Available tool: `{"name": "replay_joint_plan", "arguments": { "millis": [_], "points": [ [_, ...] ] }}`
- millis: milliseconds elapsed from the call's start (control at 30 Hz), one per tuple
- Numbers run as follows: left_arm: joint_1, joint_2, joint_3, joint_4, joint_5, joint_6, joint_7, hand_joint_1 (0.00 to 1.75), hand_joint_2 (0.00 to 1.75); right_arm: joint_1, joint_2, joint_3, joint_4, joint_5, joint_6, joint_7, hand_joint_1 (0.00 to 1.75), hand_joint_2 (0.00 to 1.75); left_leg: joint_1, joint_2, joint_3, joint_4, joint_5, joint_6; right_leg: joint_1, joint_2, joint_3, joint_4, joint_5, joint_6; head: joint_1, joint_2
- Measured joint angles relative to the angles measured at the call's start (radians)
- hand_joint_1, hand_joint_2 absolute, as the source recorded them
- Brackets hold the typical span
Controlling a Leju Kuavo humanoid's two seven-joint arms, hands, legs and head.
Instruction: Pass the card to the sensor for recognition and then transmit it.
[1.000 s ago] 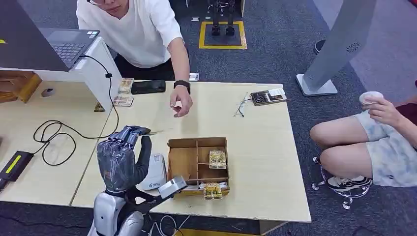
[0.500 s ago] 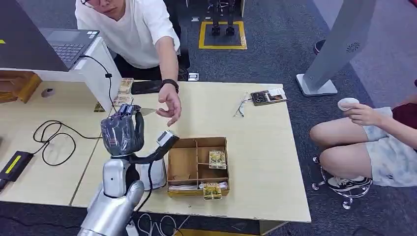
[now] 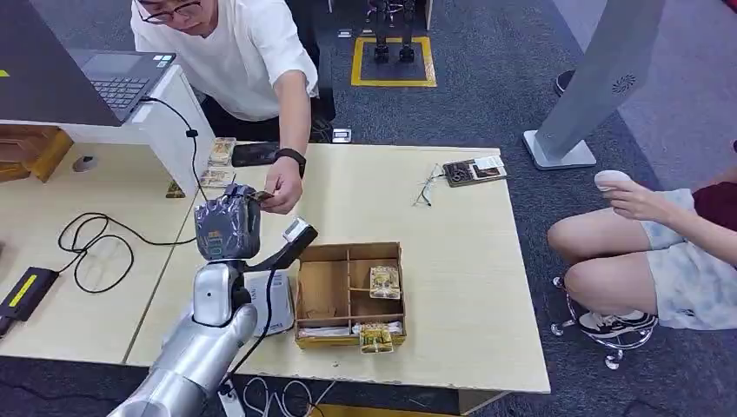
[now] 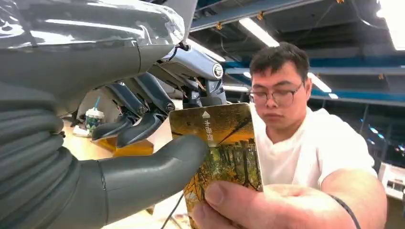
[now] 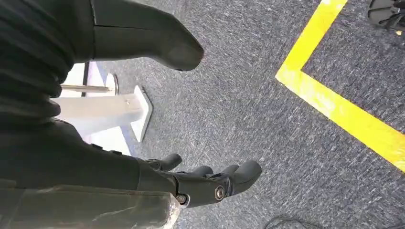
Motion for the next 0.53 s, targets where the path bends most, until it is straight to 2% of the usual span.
{"name": "replay_joint_plan", "arguments": {
  "millis": [33, 67, 100, 133, 533],
  "points": [
    [-0.002, 0.0, -0.005, 0.008, 0.011, -0.001, -0.01, 0.4, 1.75, 0.0, 0.0, 0.0, 0.0, 0.0, 0.0, 0.0, 0.0, 1.75, 0.0, 0.0, 0.0, 0.0, 0.0, 0.0, 0.0, 0.0, 0.0, 0.0, 0.0, 0.0, 0.0, 0.0],
    [-0.004, 0.0, -0.011, 0.016, 0.042, -0.008, -0.027, 0.4, 1.75, 0.0, 0.0, -0.001, 0.0, 0.0, 0.001, 0.0, 0.0, 1.75, 0.0, 0.0, 0.0, 0.0, 0.0, 0.0, 0.0, 0.0, 0.0, 0.0, 0.0, 0.0, 0.0, 0.0],
    [-0.004, 0.0, -0.019, 0.022, 0.08, -0.017, -0.058, 0.1, 1.75, 0.0, 0.0, -0.003, 0.0, 0.001, 0.002, 0.0, 0.0, 1.75, 0.0, 0.0, 0.0, 0.0, 0.0, 0.0, 0.0, 0.0, 0.0, 0.0, 0.0, 0.0, 0.0, 0.0],
    [-0.005, -0.001, -0.024, 0.027, 0.102, -0.02, -0.074, 0.0, 1.75, 0.0, 0.0, -0.006, 0.0, 0.001, 0.003, 0.0, 0.0, 1.75, 0.0, 0.0, 0.0, 0.0, 0.0, 0.0, 0.0, 0.0, 0.0, 0.0, 0.0, 0.0, 0.0, 0.0],
    [0.004, -0.005, -0.086, 0.023, 0.205, 0.01, -0.112, 0.0, 1.75, 0.002, 0.0, -0.023, 0.0, 0.019, 0.0, 0.0, 0.0, 1.75, 0.0, 0.0, 0.0, 0.0, 0.0, 0.0, 0.0, 0.0, 0.0, 0.0, 0.0, 0.0, 0.0, 0.0]
  ]
}}
